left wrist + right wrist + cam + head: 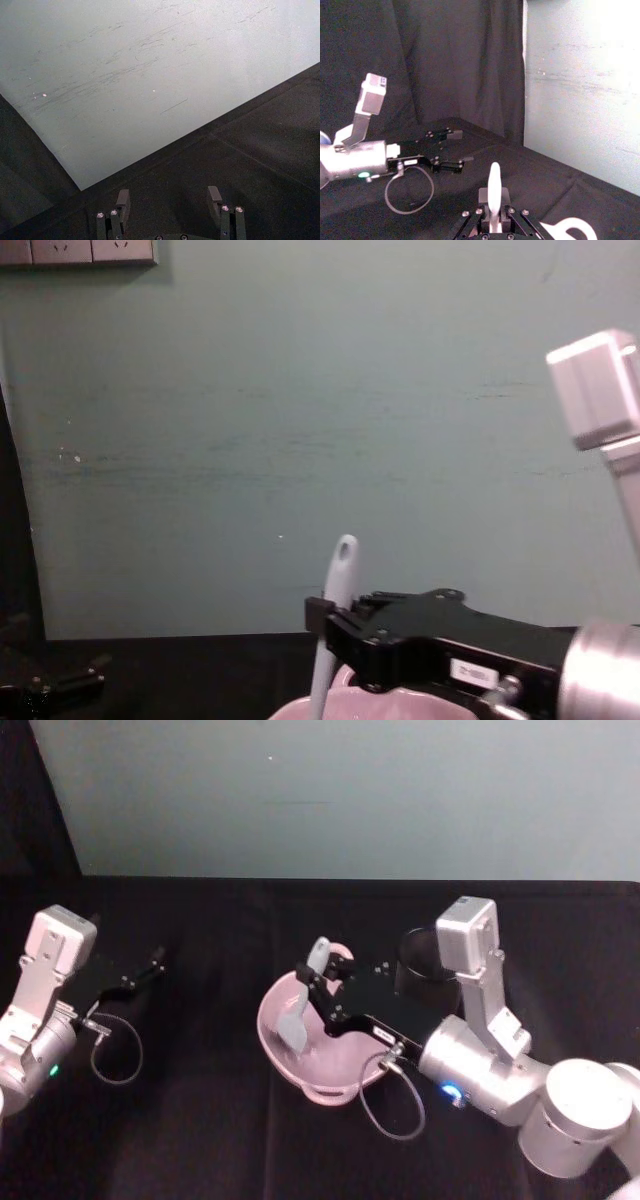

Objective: Use the one hand to pick up the spoon and stir the clear water in the bowl.

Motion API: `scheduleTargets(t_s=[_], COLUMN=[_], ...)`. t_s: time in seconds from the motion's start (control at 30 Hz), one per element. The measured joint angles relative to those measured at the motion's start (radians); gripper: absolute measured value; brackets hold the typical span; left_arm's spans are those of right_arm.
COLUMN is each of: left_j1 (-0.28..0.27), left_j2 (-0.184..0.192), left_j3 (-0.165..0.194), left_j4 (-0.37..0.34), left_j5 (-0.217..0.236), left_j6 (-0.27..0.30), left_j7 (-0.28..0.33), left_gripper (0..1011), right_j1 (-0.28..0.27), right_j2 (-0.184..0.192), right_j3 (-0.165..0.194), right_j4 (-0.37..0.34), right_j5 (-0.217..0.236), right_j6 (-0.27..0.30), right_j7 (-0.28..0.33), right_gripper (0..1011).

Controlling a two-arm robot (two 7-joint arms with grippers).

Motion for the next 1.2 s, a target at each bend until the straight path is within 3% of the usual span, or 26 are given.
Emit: scheduleTargets(t_s=[0.27, 0.4, 0.57, 0.77, 0.93, 1.2], left_j1=[0.000, 0.000, 0.000, 0.000, 0.000, 0.000], left_j2=[0.000, 0.000, 0.000, 0.000, 0.000, 0.000], left_j3=[0.000, 0.000, 0.000, 0.000, 0.000, 0.000], left_j4=[0.000, 0.000, 0.000, 0.000, 0.000, 0.000], left_j5=[0.000, 0.000, 0.000, 0.000, 0.000, 0.000], left_j6=[0.000, 0.000, 0.000, 0.000, 0.000, 0.000], left_j7=[0.000, 0.000, 0.000, 0.000, 0.000, 0.000], left_gripper=[1011, 1011, 1011, 1011, 1011, 1011], right_j1=[0.065, 0.086, 0.090, 0.068, 0.021, -0.049], right_j2=[-0.060, -0.089, -0.097, -0.074, -0.039, 0.005], right_j3=[-0.017, -0.007, 0.013, 0.042, 0.065, 0.085], right_j4=[0.103, 0.150, 0.162, 0.121, 0.047, -0.058], right_j5=[-0.054, -0.096, -0.133, -0.158, -0.158, -0.106], right_j6=[-0.043, -0.068, -0.081, -0.067, -0.035, 0.035], right_j7=[-0.040, -0.082, -0.119, -0.129, -0.110, -0.061], right_gripper=[120, 120, 120, 120, 120, 120])
